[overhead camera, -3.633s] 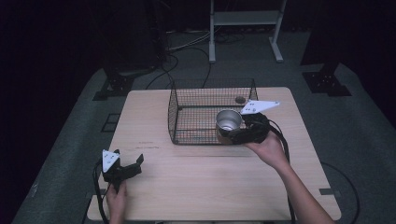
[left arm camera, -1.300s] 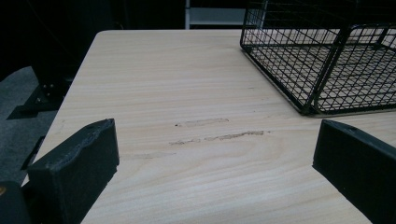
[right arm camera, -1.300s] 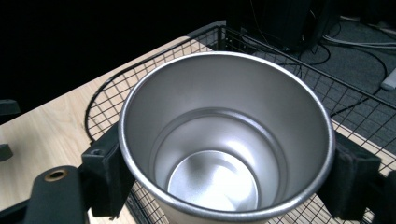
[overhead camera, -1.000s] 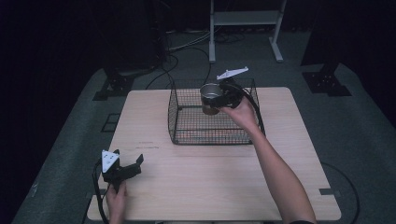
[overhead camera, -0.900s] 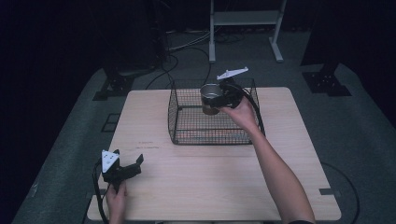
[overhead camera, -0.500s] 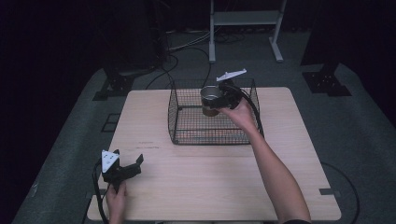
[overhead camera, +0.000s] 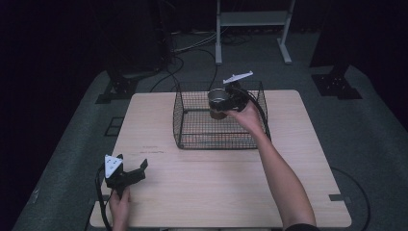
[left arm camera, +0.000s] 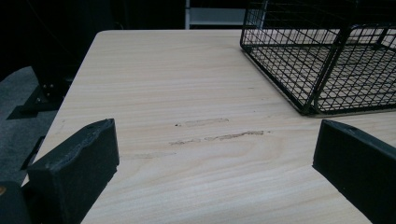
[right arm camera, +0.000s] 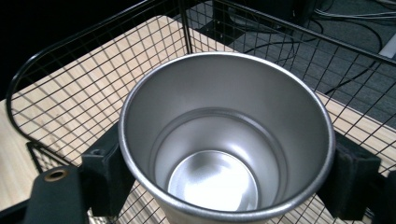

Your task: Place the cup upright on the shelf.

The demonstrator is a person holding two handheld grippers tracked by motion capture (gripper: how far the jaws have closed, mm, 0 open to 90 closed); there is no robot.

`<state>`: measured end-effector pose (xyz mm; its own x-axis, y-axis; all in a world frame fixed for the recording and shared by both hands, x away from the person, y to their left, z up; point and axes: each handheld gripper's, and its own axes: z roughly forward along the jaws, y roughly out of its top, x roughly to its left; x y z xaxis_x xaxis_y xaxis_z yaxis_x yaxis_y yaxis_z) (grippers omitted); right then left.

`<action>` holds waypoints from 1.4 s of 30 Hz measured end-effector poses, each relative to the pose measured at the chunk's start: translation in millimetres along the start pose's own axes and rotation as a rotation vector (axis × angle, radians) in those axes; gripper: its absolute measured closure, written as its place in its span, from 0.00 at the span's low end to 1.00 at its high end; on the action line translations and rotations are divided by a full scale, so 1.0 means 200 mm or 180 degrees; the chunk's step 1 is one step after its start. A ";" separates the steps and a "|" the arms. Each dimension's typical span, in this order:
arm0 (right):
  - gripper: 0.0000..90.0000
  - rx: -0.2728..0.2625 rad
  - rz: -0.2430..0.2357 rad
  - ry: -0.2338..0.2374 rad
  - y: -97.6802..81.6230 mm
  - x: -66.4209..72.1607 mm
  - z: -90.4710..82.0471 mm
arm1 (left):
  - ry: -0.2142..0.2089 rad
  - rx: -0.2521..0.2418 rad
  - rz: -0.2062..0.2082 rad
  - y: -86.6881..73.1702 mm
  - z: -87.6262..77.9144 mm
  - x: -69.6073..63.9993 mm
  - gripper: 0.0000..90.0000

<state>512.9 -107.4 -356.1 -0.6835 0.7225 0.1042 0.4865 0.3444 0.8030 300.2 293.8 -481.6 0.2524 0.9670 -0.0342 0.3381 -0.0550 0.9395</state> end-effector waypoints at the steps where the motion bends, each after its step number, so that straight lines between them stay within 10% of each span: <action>1: 0.20 0.0004 0.0013 -0.0001 0.00 0.00 0.00 | -0.0001 0.0000 -0.0001 0.00 0.00 0.00 0.00; 42: 0.20 0.0361 0.0061 0.0009 -0.04 -0.07 0.20 | -0.0001 -0.0012 -0.0004 0.00 0.00 0.00 0.00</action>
<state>540.3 -96.4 -386.4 -0.6748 0.7280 0.1208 0.5579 0.3961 0.7293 300.8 293.5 -482.0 0.2522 0.9670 -0.0354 0.3351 -0.0529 0.9407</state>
